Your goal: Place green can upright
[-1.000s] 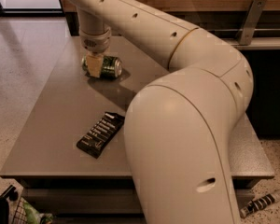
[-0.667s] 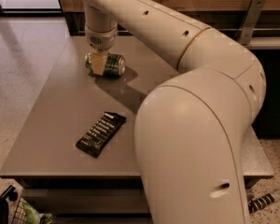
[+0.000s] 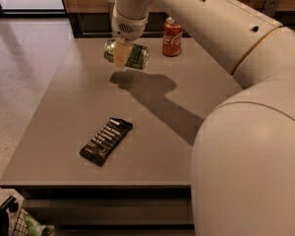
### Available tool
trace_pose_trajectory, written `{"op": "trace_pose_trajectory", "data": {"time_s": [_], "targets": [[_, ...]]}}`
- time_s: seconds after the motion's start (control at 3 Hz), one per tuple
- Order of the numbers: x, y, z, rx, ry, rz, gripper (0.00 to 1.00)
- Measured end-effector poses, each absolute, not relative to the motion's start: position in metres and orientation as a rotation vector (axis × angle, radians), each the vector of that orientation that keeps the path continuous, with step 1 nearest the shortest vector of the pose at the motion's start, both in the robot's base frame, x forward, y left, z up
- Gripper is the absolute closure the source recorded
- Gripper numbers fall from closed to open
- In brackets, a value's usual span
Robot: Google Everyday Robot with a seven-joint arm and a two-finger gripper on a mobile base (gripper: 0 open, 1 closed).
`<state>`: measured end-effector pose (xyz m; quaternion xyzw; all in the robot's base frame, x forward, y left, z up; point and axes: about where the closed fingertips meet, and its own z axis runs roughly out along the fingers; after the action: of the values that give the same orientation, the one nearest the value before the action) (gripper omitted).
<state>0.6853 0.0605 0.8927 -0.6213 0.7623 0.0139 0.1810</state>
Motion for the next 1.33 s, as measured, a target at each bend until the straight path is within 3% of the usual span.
{"op": "trace_pose_trajectory", "data": {"time_s": [1.33], "targets": [[0.664, 0.038, 0.949, -1.567, 1.643, 0.392, 1.0]]}}
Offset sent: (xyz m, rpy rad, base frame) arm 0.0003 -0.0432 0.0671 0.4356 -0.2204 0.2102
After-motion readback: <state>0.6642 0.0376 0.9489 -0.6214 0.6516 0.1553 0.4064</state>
